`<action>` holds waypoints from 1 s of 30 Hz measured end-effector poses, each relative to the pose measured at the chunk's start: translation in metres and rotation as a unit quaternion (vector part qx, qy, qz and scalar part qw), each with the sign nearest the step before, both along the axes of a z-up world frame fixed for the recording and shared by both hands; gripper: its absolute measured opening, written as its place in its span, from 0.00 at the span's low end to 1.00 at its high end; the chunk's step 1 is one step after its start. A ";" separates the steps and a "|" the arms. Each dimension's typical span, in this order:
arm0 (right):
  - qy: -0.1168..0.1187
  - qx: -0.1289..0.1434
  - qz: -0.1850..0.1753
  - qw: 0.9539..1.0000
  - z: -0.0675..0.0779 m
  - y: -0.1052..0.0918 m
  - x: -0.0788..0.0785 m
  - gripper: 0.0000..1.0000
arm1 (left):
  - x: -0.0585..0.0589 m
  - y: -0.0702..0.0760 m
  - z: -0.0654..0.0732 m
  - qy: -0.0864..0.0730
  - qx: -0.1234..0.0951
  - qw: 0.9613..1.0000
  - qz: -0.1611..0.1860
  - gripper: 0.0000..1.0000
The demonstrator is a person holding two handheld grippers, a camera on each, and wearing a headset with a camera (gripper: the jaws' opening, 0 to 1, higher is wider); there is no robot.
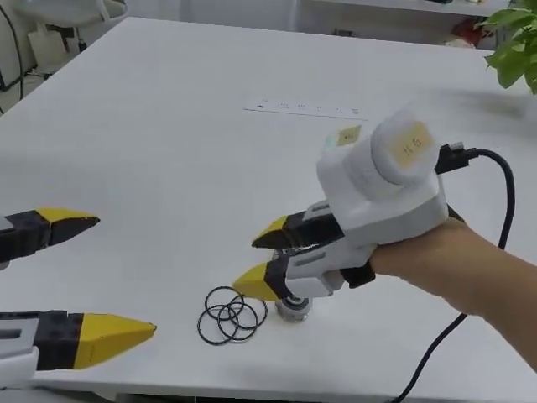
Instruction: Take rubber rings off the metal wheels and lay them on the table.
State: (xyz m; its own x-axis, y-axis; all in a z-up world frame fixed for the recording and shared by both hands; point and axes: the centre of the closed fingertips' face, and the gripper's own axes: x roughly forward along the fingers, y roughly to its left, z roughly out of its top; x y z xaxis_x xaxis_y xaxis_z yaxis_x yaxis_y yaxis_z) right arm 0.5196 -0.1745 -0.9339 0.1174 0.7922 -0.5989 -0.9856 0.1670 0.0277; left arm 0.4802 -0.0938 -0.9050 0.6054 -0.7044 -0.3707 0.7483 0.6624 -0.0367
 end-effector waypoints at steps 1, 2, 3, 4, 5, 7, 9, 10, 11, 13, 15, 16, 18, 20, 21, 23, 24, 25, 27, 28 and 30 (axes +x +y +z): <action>0.000 0.003 -0.003 1.000 0.003 -0.002 0.000 0.40 | 0.000 0.000 0.000 0.000 0.000 1.000 -0.001 0.82; 0.000 0.009 -0.007 1.000 0.007 -0.004 0.001 0.43 | 0.001 -0.001 0.000 0.000 -0.001 1.000 -0.002 0.82; -0.001 0.011 -0.008 1.000 0.009 -0.006 0.001 0.45 | 0.001 -0.001 0.001 -0.001 -0.001 1.000 -0.003 0.82; -0.003 0.014 -0.009 1.000 0.012 -0.009 0.000 0.49 | 0.001 -0.002 0.001 -0.001 -0.001 1.000 -0.004 0.82; -0.004 0.015 -0.012 1.000 0.014 -0.012 0.000 0.52 | 0.001 -0.002 0.001 -0.001 -0.001 1.000 -0.005 0.83; -0.008 0.017 -0.018 1.000 0.017 -0.019 0.000 0.59 | 0.002 -0.001 0.001 -0.002 0.000 1.000 -0.006 0.83; -0.004 0.022 -0.027 0.999 0.021 -0.025 0.000 0.62 | 0.003 -0.001 0.002 -0.002 0.000 1.000 -0.006 0.83; -0.002 0.027 -0.029 0.999 0.024 -0.027 0.000 0.62 | 0.003 -0.001 0.002 -0.002 0.000 1.000 -0.006 0.83; 0.004 0.036 -0.035 0.999 0.028 -0.030 -0.001 0.62 | 0.004 -0.001 0.002 -0.003 0.000 1.000 -0.006 0.83; 0.002 0.059 -0.042 0.997 0.036 -0.035 -0.001 0.64 | 0.004 0.000 0.003 -0.003 0.000 1.000 -0.005 0.83; 0.002 0.073 -0.050 0.996 0.042 -0.040 0.000 0.68 | 0.004 0.000 0.004 -0.005 0.001 1.000 -0.005 0.83; 0.001 0.078 -0.054 0.995 0.043 -0.043 0.000 0.70 | 0.004 0.001 0.004 -0.005 0.001 1.000 -0.004 0.84; -0.004 0.087 -0.066 0.994 0.047 -0.051 0.002 0.75 | 0.004 0.002 0.004 -0.005 0.002 1.000 -0.004 0.84; -0.007 0.090 -0.072 0.993 0.047 -0.058 0.002 0.78 | 0.004 0.004 0.004 -0.005 0.004 1.000 -0.001 0.84; -0.008 0.091 -0.074 0.993 0.047 -0.061 0.002 0.79 | 0.004 0.005 0.004 -0.005 0.004 1.000 0.000 0.84; -0.008 0.095 -0.084 0.992 0.045 -0.071 0.001 0.82 | 0.004 0.007 0.004 -0.004 0.003 1.000 0.003 0.84; -0.008 0.096 -0.092 0.991 0.043 -0.076 0.002 0.85 | 0.004 0.008 0.003 -0.004 0.003 1.000 0.004 0.84; -0.007 0.096 -0.098 0.991 0.042 -0.080 0.002 0.88 | 0.003 0.009 0.003 -0.004 0.004 1.000 0.006 0.84; -0.004 0.099 -0.110 0.989 0.039 -0.089 0.001 0.94 | 0.003 0.010 0.003 -0.003 0.004 1.000 0.008 0.85; -0.001 0.099 -0.119 0.988 0.037 -0.095 0.001 0.96 | 0.003 0.011 0.003 -0.003 0.004 1.000 0.009 0.85; 0.002 0.102 -0.138 0.985 0.033 -0.104 0.002 0.97 | 0.003 0.012 0.002 -0.002 0.003 1.000 0.012 0.85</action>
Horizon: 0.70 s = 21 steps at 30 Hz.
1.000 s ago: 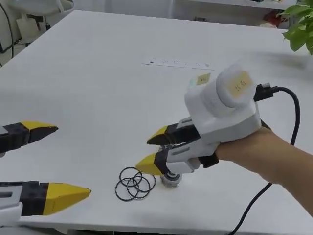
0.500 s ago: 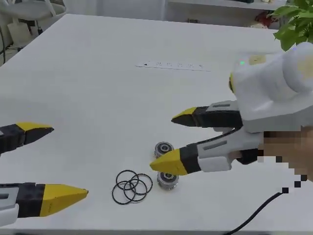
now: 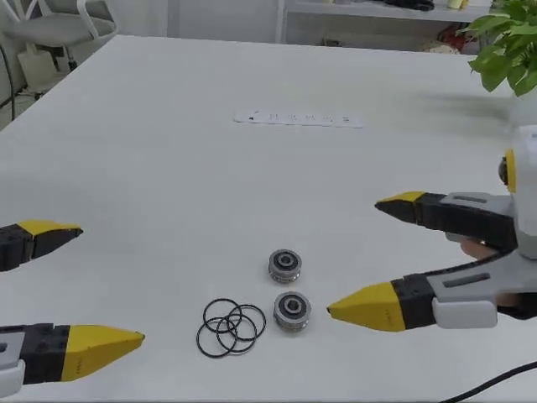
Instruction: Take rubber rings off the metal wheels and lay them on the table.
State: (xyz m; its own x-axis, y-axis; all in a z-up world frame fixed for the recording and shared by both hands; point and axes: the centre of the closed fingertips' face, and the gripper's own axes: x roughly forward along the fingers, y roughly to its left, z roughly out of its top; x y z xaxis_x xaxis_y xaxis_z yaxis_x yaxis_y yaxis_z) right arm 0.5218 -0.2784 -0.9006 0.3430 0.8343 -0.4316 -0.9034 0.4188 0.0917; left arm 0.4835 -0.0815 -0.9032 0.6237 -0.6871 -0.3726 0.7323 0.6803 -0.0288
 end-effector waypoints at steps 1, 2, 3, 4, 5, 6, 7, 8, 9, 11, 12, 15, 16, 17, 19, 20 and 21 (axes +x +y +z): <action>0.004 0.001 -0.009 1.000 -0.002 -0.004 0.000 0.97 | 0.000 0.001 -0.001 0.001 0.000 1.000 0.002 0.85; 0.008 0.001 -0.014 1.000 -0.006 -0.007 0.000 0.97 | 0.000 0.001 -0.001 0.001 0.001 1.000 0.002 0.85; 0.012 -0.001 -0.017 1.000 -0.009 -0.010 -0.001 0.97 | -0.001 0.002 -0.002 0.003 0.001 1.000 0.004 0.85; 0.018 -0.002 -0.025 1.000 -0.015 -0.015 -0.002 0.97 | -0.001 0.002 -0.003 0.003 0.002 1.000 0.004 0.85; 0.022 -0.003 -0.031 0.999 -0.018 -0.018 -0.002 0.98 | -0.002 0.001 -0.004 0.004 0.003 1.000 0.004 0.85; 0.030 -0.006 -0.041 0.999 -0.024 -0.023 -0.003 0.99 | -0.003 0.001 -0.004 0.004 0.003 1.000 0.004 0.85; 0.036 -0.008 -0.047 0.998 -0.027 -0.027 -0.003 0.99 | -0.003 0.001 -0.004 0.005 0.003 1.000 0.004 0.85; 0.043 -0.013 -0.063 0.997 -0.034 -0.033 -0.002 0.99 | -0.004 0.001 -0.005 0.006 0.002 1.000 0.004 0.85; 0.048 -0.023 -0.076 0.996 -0.040 -0.039 0.000 0.99 | -0.004 0.002 -0.006 0.007 0.001 1.000 0.004 0.85; 0.052 -0.034 -0.083 0.995 -0.048 -0.045 -0.001 0.99 | -0.004 0.005 -0.010 0.012 0.002 1.000 0.007 0.85; 0.056 -0.036 -0.084 0.994 -0.051 -0.047 -0.002 0.99 | -0.004 0.006 -0.011 0.013 0.003 1.000 0.009 0.85; 0.066 -0.047 -0.089 0.993 -0.059 -0.051 -0.007 0.99 | -0.006 0.010 -0.015 0.020 0.002 1.000 0.013 0.85; 0.068 -0.050 -0.091 0.992 -0.060 -0.052 -0.008 0.99 | -0.006 0.010 -0.015 0.022 0.000 1.000 0.015 0.85; 0.077 -0.061 -0.094 0.991 -0.064 -0.053 -0.010 0.99 | -0.007 0.010 -0.015 0.024 -0.002 1.000 0.016 0.85; 0.079 -0.068 -0.091 0.990 -0.066 -0.052 -0.012 0.99 | -0.007 0.009 -0.014 0.022 -0.004 1.000 0.015 0.85; 0.077 -0.073 -0.087 0.991 -0.066 -0.051 -0.014 0.99 | -0.007 0.008 -0.013 0.021 -0.004 1.000 0.013 0.85; 0.076 -0.075 -0.085 0.991 -0.066 -0.050 -0.015 0.99 | -0.007 0.007 -0.013 0.021 -0.004 1.000 0.013 0.85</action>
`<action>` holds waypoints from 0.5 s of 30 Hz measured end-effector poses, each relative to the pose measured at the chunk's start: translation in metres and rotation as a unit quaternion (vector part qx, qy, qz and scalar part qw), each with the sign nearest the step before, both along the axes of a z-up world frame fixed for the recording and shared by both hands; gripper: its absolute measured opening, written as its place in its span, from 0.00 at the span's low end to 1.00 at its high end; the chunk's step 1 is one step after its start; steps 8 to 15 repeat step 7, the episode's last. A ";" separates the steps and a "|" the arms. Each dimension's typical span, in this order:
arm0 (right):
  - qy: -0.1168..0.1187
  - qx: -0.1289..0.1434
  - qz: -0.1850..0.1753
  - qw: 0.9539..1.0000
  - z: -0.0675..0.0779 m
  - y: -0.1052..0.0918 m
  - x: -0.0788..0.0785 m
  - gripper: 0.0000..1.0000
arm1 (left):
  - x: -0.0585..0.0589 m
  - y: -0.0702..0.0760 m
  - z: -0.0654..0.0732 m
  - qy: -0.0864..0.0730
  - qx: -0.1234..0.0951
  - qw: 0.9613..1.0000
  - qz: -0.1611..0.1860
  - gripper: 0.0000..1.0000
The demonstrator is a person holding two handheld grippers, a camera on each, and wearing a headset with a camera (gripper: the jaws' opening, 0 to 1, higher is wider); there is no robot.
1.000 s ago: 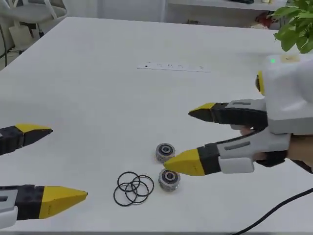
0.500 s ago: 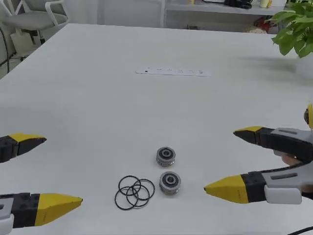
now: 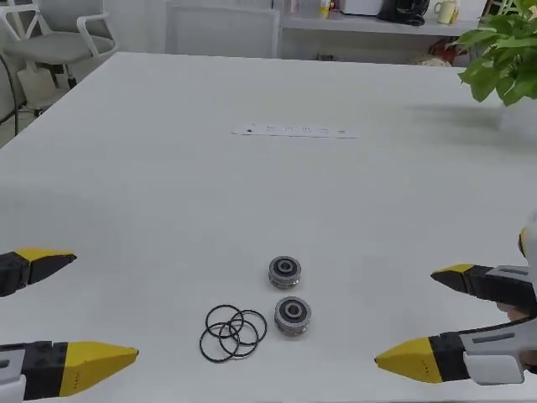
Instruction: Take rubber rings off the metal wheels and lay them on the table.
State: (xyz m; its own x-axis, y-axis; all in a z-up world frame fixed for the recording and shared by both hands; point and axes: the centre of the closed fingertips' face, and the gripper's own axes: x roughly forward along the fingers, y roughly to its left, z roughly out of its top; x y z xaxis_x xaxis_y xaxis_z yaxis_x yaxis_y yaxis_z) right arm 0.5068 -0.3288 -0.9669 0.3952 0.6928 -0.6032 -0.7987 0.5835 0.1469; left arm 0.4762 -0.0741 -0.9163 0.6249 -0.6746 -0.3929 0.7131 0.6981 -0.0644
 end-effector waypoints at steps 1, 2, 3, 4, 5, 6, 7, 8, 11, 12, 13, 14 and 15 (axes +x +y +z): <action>0.000 -0.003 0.003 1.000 0.000 0.001 -0.002 0.99 | 0.000 -0.001 0.000 0.000 0.001 1.000 -0.001 0.85; 0.001 -0.003 0.006 1.000 0.000 0.003 -0.003 0.99 | -0.001 -0.001 0.000 0.001 0.001 1.000 -0.002 0.85; 0.003 -0.003 0.009 1.000 0.000 0.004 -0.005 0.99 | -0.001 -0.001 0.000 0.001 0.002 1.000 -0.002 0.84; 0.003 -0.003 0.010 1.000 0.000 0.005 -0.006 0.99 | -0.001 -0.002 0.001 0.000 0.001 1.000 -0.002 0.84; 0.004 -0.003 0.012 1.000 -0.001 0.006 -0.008 0.99 | -0.002 -0.002 0.001 -0.001 0.000 1.000 -0.002 0.84; 0.006 -0.005 0.014 1.000 -0.002 0.007 -0.010 0.99 | -0.002 -0.002 0.002 0.000 -0.002 1.000 -0.001 0.84; 0.009 -0.007 0.016 1.000 -0.003 0.007 -0.012 0.99 | -0.002 -0.002 0.002 0.000 -0.003 1.000 -0.001 0.84; 0.009 -0.007 0.016 1.000 -0.003 0.007 -0.012 0.99 | -0.002 -0.002 0.002 0.000 -0.003 1.000 -0.001 0.84; 0.009 -0.007 0.016 1.000 -0.003 0.007 -0.012 0.99 | -0.002 -0.002 0.002 0.000 -0.003 1.000 -0.001 0.84; 0.009 -0.007 0.016 1.000 -0.003 0.007 -0.012 0.99 | -0.002 -0.002 0.002 0.000 -0.003 1.000 -0.001 0.84; 0.009 -0.007 0.016 1.000 -0.003 0.007 -0.012 0.99 | -0.002 -0.002 0.002 0.000 -0.003 1.000 -0.001 0.84; 0.009 -0.007 0.016 1.000 -0.003 0.007 -0.012 0.99 | -0.002 -0.002 0.002 0.000 -0.003 1.000 -0.001 0.84; 0.009 -0.007 0.016 1.000 -0.003 0.007 -0.012 0.99 | -0.002 -0.002 0.002 0.000 -0.003 1.000 -0.001 0.84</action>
